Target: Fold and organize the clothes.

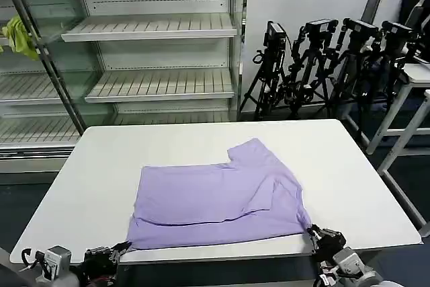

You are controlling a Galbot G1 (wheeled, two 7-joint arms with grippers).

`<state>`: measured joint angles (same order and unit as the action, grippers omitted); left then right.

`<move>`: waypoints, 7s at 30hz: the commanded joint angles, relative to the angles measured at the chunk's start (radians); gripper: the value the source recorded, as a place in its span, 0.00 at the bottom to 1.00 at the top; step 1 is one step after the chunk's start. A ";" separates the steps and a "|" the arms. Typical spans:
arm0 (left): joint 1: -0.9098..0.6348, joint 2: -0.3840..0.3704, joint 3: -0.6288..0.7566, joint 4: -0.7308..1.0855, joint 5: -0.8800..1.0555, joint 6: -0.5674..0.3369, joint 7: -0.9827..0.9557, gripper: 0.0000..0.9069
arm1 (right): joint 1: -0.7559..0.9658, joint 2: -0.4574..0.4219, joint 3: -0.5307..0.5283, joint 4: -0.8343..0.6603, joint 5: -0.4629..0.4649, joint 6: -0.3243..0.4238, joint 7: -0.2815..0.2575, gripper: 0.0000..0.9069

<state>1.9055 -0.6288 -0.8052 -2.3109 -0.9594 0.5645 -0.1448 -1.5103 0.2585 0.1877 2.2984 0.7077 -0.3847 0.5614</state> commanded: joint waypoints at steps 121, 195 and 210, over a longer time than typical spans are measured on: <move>-1.073 -0.155 0.694 0.701 0.187 -0.089 0.111 0.34 | 1.060 0.883 -0.360 -1.012 0.016 -0.066 -0.264 0.11; -0.558 0.187 0.313 0.175 0.015 -0.051 0.034 0.06 | 0.568 0.408 -0.038 -0.242 0.112 -0.025 -0.239 0.00; -0.522 0.217 0.339 0.168 0.010 -0.043 0.025 0.06 | 0.581 0.485 -0.086 -0.360 0.076 -0.060 -0.194 1.00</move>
<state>1.3575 -0.4402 -0.4667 -2.1262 -0.9360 0.5166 -0.1146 -0.9233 0.7286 0.1078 1.9813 0.7889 -0.4349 0.3500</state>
